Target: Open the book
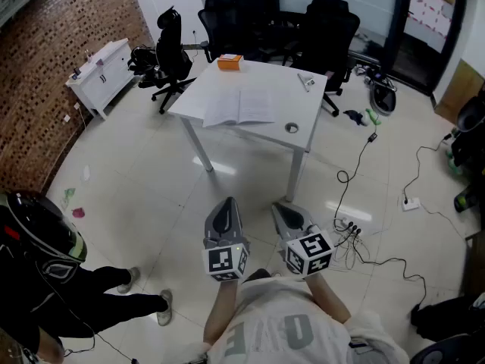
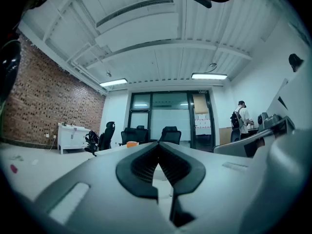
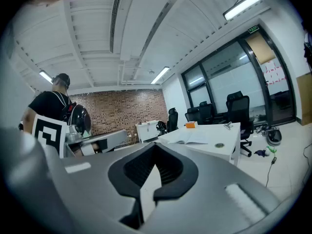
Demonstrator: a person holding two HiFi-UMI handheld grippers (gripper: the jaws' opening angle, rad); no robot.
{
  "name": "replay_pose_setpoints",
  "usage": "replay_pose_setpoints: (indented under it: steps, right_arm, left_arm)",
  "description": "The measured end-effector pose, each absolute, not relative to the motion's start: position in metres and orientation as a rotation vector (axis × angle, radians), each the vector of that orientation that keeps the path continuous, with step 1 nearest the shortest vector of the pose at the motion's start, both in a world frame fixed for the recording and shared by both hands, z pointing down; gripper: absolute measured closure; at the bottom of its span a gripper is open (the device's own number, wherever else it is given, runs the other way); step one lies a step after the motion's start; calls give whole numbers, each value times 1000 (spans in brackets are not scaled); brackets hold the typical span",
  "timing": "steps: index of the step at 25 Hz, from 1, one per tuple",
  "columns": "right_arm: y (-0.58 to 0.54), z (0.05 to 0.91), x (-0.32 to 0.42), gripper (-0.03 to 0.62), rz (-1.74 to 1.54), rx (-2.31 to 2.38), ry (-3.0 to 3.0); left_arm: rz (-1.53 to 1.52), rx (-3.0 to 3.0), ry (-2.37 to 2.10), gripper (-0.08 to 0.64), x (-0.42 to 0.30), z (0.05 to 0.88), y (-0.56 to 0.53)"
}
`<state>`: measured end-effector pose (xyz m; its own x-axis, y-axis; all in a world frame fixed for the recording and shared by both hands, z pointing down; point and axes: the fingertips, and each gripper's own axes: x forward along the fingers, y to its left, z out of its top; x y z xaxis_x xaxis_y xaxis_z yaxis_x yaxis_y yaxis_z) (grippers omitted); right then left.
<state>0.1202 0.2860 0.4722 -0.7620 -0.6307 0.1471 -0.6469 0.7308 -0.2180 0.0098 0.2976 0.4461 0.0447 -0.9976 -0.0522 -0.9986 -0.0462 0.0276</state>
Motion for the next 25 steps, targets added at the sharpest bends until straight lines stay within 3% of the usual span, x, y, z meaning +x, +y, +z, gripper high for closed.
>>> replay_pose_setpoints:
  steps: [25]
  right_arm:
    - [272, 477, 127, 589, 527, 1075, -2910]
  left_arm:
    - [62, -2300, 2132, 541, 18, 451, 280]
